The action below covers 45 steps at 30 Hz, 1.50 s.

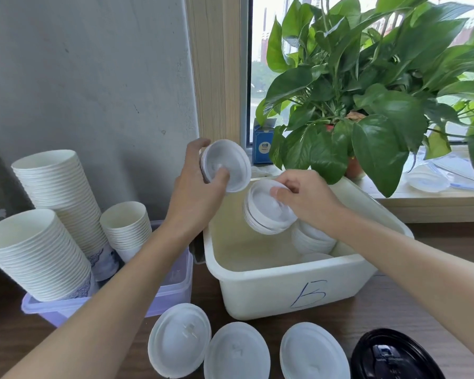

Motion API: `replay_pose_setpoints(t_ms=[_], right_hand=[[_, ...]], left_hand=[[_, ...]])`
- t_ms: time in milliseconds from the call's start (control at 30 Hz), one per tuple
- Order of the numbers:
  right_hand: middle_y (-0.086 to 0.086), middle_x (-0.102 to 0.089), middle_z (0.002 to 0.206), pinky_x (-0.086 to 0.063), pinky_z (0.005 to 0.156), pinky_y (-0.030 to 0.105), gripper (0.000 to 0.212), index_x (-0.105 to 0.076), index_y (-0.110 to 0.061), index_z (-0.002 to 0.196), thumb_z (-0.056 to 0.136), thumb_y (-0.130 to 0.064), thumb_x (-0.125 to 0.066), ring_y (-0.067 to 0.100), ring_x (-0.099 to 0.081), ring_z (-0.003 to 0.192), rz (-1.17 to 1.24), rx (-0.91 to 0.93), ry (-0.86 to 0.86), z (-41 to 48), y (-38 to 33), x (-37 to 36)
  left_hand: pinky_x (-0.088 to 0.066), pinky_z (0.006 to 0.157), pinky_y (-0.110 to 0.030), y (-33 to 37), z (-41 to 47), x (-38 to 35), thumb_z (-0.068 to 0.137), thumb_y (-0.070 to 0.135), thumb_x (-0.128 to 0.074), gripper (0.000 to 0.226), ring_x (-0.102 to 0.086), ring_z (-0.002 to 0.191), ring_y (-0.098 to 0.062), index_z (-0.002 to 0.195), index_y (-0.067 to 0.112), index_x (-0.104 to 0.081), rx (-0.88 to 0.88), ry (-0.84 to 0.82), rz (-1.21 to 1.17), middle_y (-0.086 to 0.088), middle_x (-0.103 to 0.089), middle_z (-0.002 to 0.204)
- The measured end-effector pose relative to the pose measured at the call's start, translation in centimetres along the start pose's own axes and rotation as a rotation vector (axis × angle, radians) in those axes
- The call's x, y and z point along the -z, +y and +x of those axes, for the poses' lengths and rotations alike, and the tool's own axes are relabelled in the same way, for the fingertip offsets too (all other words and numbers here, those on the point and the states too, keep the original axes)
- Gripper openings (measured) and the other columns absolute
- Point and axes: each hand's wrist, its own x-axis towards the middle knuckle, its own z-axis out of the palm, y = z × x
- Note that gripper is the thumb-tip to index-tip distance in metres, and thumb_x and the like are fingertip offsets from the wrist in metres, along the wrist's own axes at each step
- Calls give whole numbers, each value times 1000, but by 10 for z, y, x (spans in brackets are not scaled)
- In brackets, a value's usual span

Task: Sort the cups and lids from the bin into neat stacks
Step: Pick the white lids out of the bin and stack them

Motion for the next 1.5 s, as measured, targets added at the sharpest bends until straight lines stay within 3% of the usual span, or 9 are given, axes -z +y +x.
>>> replay_pose_setpoints(t_ms=[200, 367, 467, 533, 633, 800, 1067, 1300, 1500], right_hand=[[3, -65, 68, -44, 65, 30, 15, -65, -15, 78, 90, -10, -59, 16, -56, 66, 89, 73, 179, 1, -6, 5], [0, -65, 72, -47, 67, 30, 24, -63, -27, 77, 91, -9, -58, 15, -59, 70, 179, 128, 290, 0, -13, 6], [2, -65, 75, -47, 67, 30, 25, -61, -28, 77, 92, -8, -58, 16, -59, 72, 216, 159, 349, 0, -17, 8], [4, -66, 75, -47, 67, 31, 25, -61, -28, 77, 93, -9, -58, 16, -59, 72, 220, 166, 366, -1, -17, 8], [1, -65, 74, -46, 66, 32, 24, -60, -29, 77, 94, -11, -57, 15, -58, 71, 210, 165, 367, -1, -15, 7], [-9, -63, 66, -43, 59, 30, 19, -61, -30, 78, 95, -22, -58, 12, -56, 62, 211, 178, 352, 1, -13, 4], [-9, -56, 56, -37, 52, 27, 19, -58, -25, 77, 96, -26, -57, 13, -50, 51, 233, 184, 295, 1, -12, 2], [-8, -44, 67, -35, 57, 17, 19, -45, -15, 76, 94, -11, -50, 2, -40, 59, 248, 101, 214, -2, -20, 2], [-8, -39, 72, -34, 53, 7, 40, -42, -11, 89, 88, -50, -49, -6, -39, 53, 347, 71, 126, -9, -32, 3]], left_hand=[[-39, 72, -16, -1, -2, -3, 97, 22, -53, 40, -54, 100, -13, 133, 33, -43, -83, 11, 80, 7, -58, 117], [-34, 73, -8, 1, -5, -6, 97, 22, -52, 42, -49, 90, -6, 137, 30, -41, -115, 2, 170, 1, -48, 118], [-50, 83, -28, 6, -6, -14, 95, 28, -55, 39, -54, 100, -12, 132, 31, -45, -149, -88, 173, 2, -50, 117], [-60, 71, -39, 12, -7, -18, 96, 31, -53, 36, -59, 99, -18, 132, 31, -46, -126, -145, 92, 1, -52, 118], [-61, 54, -32, 22, -5, -16, 103, 23, -43, 28, -62, 93, -16, 130, 24, -49, -11, -208, -43, 2, -53, 116], [-63, 62, -39, 30, -10, -15, 103, 40, -42, 26, -66, 91, -17, 124, 27, -49, 31, -304, -145, 10, -58, 108], [-62, 66, -31, 24, -10, -19, 64, 71, -68, 86, -69, 93, -6, 133, 31, -37, 16, -393, -119, 12, -59, 116], [-61, 66, -37, 24, -13, -18, 74, 56, -63, 61, -66, 83, -12, 127, 37, -39, -25, -357, -81, 10, -61, 109], [-53, 94, -50, 20, -11, -18, 71, 51, -54, 74, -56, 116, -18, 142, 41, -35, -39, -405, -16, 6, -50, 132]])
